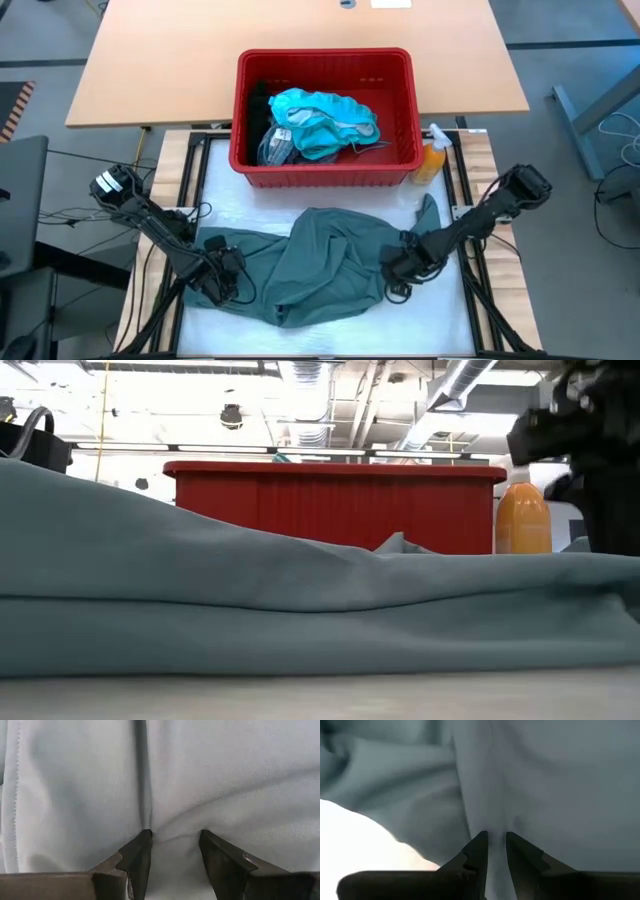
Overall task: Fold Laundry from Bin
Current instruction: Fold the light blue pants
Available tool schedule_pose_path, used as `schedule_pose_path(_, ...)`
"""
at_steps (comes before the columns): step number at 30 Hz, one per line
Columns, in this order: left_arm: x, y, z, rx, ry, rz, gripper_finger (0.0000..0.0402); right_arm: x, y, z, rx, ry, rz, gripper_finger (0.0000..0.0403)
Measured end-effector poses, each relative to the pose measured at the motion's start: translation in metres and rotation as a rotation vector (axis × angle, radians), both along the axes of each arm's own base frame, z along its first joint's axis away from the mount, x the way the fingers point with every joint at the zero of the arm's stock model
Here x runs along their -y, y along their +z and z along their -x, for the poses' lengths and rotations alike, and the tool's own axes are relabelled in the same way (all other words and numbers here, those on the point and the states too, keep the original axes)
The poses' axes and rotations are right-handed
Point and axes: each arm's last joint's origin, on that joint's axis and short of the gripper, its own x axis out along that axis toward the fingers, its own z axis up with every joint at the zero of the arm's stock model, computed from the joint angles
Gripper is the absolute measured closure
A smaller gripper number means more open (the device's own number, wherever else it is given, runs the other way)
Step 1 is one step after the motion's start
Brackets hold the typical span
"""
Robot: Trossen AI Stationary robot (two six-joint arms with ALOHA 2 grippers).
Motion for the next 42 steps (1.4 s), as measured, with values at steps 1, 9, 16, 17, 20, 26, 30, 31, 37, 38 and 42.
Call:
schedule_pose_path(1, 0.001, 0.000, 0.001, 0.003, 0.001, -0.001, 0.0239, 0.001, -0.003, 0.001, -0.006, -0.001, -0.012, 0.0306)
schedule_pose_path(9, 0.005, 0.000, 0.006, 0.012, -0.001, -0.004, 0.0239, 0.001, -0.012, 0.015, -0.085, 0.016, 0.011, 0.0306)
schedule_pose_path(16, 0.007, 0.000, 0.009, 0.011, 0.013, -0.005, 0.0239, 0.013, -0.030, 0.033, -0.169, -0.047, 0.105, 0.0362)
schedule_pose_path(17, 0.008, 0.000, 0.010, 0.010, 0.014, -0.006, 0.0239, 0.013, -0.030, 0.034, -0.169, -0.048, 0.116, 0.0377)
schedule_pose_path(20, 0.008, 0.000, 0.011, 0.007, 0.012, -0.006, 0.0239, 0.019, -0.028, 0.035, -0.183, -0.059, 0.177, 0.0388)
schedule_pose_path(26, 0.008, 0.000, 0.011, -0.002, 0.023, 0.001, 0.0239, 0.042, -0.004, 0.032, -0.255, -0.118, 0.373, 0.0382)
schedule_pose_path(30, 0.008, 0.001, 0.011, -0.005, 0.047, 0.009, 0.0239, 0.060, 0.006, 0.022, -0.200, -0.173, 0.540, 0.0387)
schedule_pose_path(31, 0.008, 0.001, 0.012, -0.005, 0.049, 0.009, 0.0239, 0.065, 0.009, 0.019, -0.161, -0.198, 0.592, 0.0386)
schedule_pose_path(37, 0.008, 0.001, 0.012, -0.006, 0.051, 0.010, 0.0239, 0.095, 0.030, -0.011, 0.047, -0.333, 0.808, 0.0383)
schedule_pose_path(38, 0.008, 0.001, 0.012, -0.005, 0.053, 0.010, 0.0239, 0.099, 0.036, -0.016, 0.079, -0.346, 0.835, 0.0384)
schedule_pose_path(42, 0.008, 0.000, 0.012, -0.004, 0.059, 0.010, 0.0239, 0.110, 0.063, -0.041, 0.217, -0.381, 0.911, 0.0384)
